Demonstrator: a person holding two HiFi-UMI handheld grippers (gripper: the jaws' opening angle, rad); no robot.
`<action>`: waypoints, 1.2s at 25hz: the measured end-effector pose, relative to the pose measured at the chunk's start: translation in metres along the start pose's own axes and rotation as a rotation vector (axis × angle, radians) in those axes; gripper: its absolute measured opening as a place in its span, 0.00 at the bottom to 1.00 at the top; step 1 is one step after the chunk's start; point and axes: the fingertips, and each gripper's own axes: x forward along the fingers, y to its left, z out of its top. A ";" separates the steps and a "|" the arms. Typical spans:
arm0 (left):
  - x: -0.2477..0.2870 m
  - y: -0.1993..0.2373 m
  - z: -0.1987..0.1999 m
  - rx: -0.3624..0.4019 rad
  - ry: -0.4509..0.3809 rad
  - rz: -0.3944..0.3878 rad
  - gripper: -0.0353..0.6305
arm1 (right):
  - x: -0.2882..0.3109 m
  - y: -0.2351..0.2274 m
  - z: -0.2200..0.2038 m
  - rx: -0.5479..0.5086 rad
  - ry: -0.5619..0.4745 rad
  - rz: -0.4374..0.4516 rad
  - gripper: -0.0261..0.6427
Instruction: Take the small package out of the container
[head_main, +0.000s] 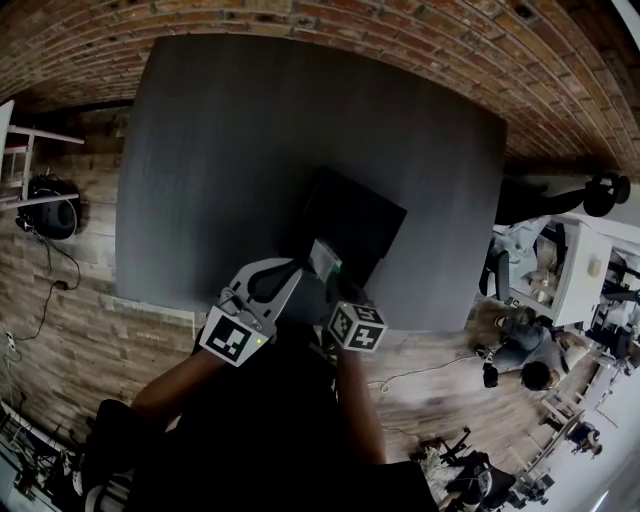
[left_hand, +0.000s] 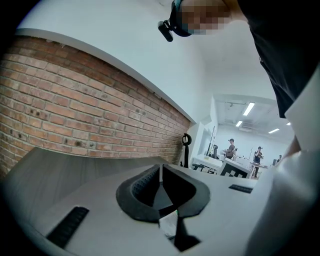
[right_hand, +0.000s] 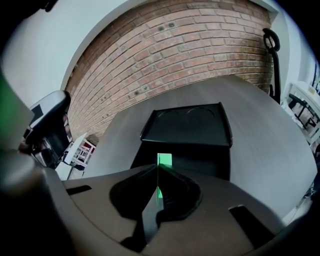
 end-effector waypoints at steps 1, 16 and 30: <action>0.000 -0.002 0.002 0.006 -0.001 -0.002 0.12 | -0.003 0.000 0.000 -0.004 -0.007 -0.004 0.08; 0.000 -0.024 0.034 -0.024 -0.080 -0.007 0.12 | -0.050 -0.003 0.008 -0.027 -0.141 -0.023 0.08; -0.007 -0.029 0.047 -0.058 -0.082 0.004 0.12 | -0.114 0.018 0.054 -0.063 -0.370 -0.026 0.08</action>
